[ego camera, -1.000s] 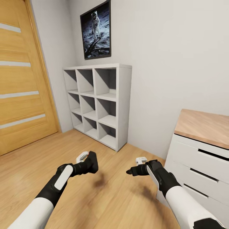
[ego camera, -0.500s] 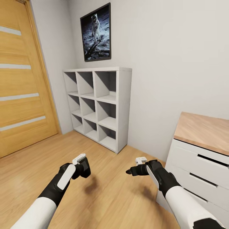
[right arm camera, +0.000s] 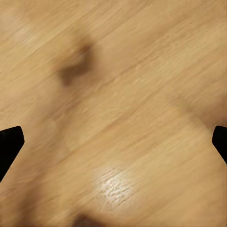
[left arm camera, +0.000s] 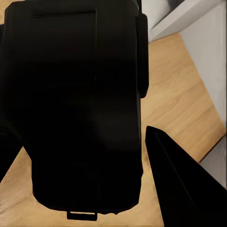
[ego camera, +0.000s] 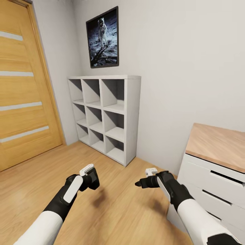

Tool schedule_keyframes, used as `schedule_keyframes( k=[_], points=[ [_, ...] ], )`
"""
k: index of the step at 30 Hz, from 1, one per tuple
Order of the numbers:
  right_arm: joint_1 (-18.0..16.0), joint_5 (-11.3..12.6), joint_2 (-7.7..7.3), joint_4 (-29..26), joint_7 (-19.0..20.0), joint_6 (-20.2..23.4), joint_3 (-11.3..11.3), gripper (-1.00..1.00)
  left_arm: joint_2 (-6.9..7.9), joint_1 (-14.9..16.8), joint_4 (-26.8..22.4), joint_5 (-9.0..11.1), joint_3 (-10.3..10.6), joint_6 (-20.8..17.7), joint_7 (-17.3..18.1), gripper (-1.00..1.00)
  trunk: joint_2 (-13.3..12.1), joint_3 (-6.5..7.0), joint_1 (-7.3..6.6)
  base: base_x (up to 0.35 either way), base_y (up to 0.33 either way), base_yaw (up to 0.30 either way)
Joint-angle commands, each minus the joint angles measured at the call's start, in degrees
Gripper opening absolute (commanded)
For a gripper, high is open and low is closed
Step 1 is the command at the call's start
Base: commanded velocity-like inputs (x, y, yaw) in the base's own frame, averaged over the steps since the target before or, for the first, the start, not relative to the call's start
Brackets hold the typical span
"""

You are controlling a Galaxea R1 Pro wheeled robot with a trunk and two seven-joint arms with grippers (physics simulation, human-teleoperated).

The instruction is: Attach the digital camera to the camera tripod in the bedroom.

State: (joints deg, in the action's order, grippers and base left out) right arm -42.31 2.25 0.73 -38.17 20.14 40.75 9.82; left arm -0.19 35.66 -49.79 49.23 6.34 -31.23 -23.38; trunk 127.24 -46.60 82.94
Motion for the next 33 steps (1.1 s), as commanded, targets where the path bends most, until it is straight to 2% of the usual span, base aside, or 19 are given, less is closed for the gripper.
schedule_keyframes(
  k=[1,9,14,15,16,18,19,21,22,24,26,29,33],
  points=[
    [0.0,0.2,-0.04,-0.1,0.0,0.3,0.1,1.0,-0.02,0.0,-0.1,0.3,0.1,-0.1,-0.4,-1.0,-0.4,0.12,-0.24,0.0,0.0,0.0],
    [-0.1,0.2,-0.35,-0.4,0.4,0.6,0.0,1.0,-0.49,0.0,-0.9,0.7,0.1,-0.1,-0.4,-1.0,-3.6,1.56,-1.99,0.0,0.0,0.0],
    [-0.1,0.6,-0.44,-0.8,1.1,1.0,0.0,1.0,-3.08,0.0,-3.1,0.9,0.1,-0.5,0.6,-1.0,-5.6,2.45,-3.09,0.0,0.0,0.0],
    [-0.1,0.8,-0.45,-0.9,1.6,1.1,-0.1,1.0,-3.59,0.0,-4.3,0.9,0.2,-0.7,2.9,-1.0,-6.0,2.63,-3.31,0.0,0.0,0.0],
    [-0.1,0.8,-0.46,-0.9,2.2,1.1,-0.1,1.0,-3.79,0.0,-5.1,1.0,0.3,-0.9,7.5,-1.0,-6.4,2.81,-3.53,0.0,0.0,0.0],
    [-0.1,0.9,-0.46,-0.9,3.0,1.2,-0.2,1.0,-3.68,0.0,-5.1,1.1,0.3,-0.9,12.8,-1.0,-7.2,3.17,-3.97,0.0,0.0,0.0],
    [-0.1,1.3,-0.49,-0.9,5.6,2.4,-0.3,1.0,-3.2,0.0,-4.8,1.1,0.3,-1.1,18.9,-1.0,-7.6,3.35,-4.19,0.0,0.0,0.0],
    [-0.1,2.0,-0.52,-0.9,8.9,4.5,-0.3,1.0,-3.05,0.0,-4.8,1.1,0.3,-1.2,22.3,-1.0,-8.4,3.71,-4.63,0.0,0.0,0.0],
    [-0.1,2.9,-0.67,-0.9,14.7,7.8,-0.3,1.0,-2.9,0.0,-4.7,1.1,0.3,-1.2,25.9,-1.0,-8.8,3.89,-4.85,0.0,0.0,0.0],
    [-0.1,3.0,-1.43,-0.9,19.4,9.4,-0.3,1.0,-2.8,0.0,-4.6,1.2,0.3,-1.2,28.1,-1.0,-9.6,4.25,-5.29,0.0,0.0,0.0],
    [-0.1,3.1,-2.21,-1.0,21.1,9.9,-0.3,1.0,-2.76,0.0,-4.6,1.2,0.3,-1.2,28.8,-1.0,-10.4,4.61,-5.73,0.0,0.0,0.0],
    [-0.1,3.1,-3.3,-1.0,22.4,10.2,-0.4,1.0,-2.72,0.0,-4.5,1.1,0.3,-1.3,29.4,-1.0,-11.6,5.15,-6.38,0.0,0.0,0.0],
    [-0.1,2.9,-3.81,-1.0,22.6,10.3,-0.3,1.0,-2.71,0.0,-4.5,1.1,0.3,-1.3,29.6,-1.0,-13.2,5.87,-7.26,0.0,0.0,0.0]
  ],
)
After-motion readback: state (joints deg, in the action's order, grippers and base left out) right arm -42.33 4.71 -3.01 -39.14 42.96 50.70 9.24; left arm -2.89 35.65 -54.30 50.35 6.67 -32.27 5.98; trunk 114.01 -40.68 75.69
